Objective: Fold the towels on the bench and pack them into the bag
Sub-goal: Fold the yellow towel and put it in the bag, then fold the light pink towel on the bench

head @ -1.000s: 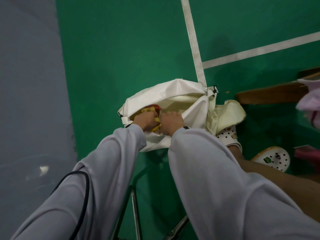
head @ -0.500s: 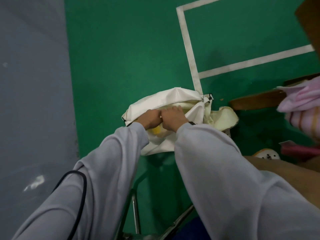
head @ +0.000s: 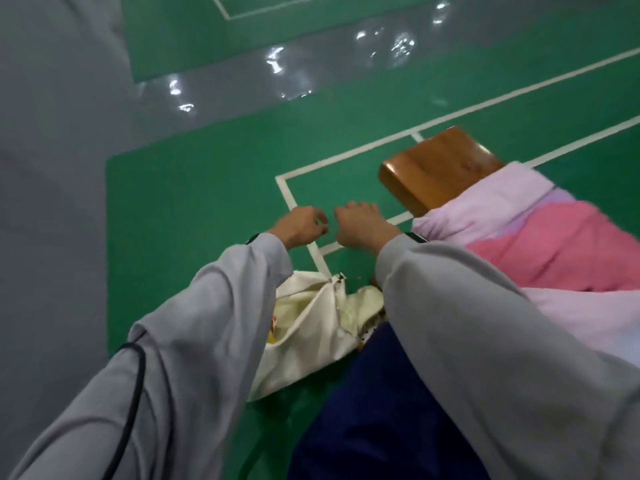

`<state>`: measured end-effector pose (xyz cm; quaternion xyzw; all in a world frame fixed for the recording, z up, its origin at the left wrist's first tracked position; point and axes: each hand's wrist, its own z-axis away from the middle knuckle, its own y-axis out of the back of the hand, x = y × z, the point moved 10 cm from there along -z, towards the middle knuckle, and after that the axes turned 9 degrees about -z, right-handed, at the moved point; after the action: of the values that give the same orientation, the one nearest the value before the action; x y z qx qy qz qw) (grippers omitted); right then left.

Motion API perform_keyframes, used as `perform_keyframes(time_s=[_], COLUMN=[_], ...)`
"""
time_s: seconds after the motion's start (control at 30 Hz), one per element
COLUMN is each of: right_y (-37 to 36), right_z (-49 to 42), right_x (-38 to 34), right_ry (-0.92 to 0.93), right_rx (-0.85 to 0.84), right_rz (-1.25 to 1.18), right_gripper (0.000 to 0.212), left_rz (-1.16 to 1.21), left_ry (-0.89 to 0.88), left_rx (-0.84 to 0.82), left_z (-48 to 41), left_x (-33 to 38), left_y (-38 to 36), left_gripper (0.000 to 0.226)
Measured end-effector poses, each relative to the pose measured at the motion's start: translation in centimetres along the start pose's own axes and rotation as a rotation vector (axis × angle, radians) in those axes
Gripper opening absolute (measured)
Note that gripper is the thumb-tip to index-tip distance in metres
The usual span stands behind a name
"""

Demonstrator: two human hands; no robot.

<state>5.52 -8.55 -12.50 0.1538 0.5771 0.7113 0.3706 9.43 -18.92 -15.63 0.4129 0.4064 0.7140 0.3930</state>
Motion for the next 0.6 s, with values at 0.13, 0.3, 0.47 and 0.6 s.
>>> perform_keyframes(time_s=[0.13,0.3,0.47,0.6], right_y=[8.2,14.3,13.7,11.0], right_z=[5.1,14.4,21.4,24.5], right_x=[5.7,14.7,23.8,28.9], right_ry=[-0.076,-0.234,-0.38,-0.479], right_rx=[0.135,0.27,0.314,0.201], right_rz=[-0.037,-0.049,-0.154,-0.201], right_gripper=[0.042,0.036,0.045,0.054], left_rz=[-0.008,-0.084,-0.167,-0.212], left_ry=[-0.179,-0.363,-0.522,-0.49], left_rx=[0.097,0.152,0.121,0.04], left_z=[0.2,1.6,2.3,2.0], left_x=[12.3,26.9,37.5,41.1], left_y=[5.9,8.1,5.1,1.7], left_gripper=[0.023,0.036,0.033,0.033])
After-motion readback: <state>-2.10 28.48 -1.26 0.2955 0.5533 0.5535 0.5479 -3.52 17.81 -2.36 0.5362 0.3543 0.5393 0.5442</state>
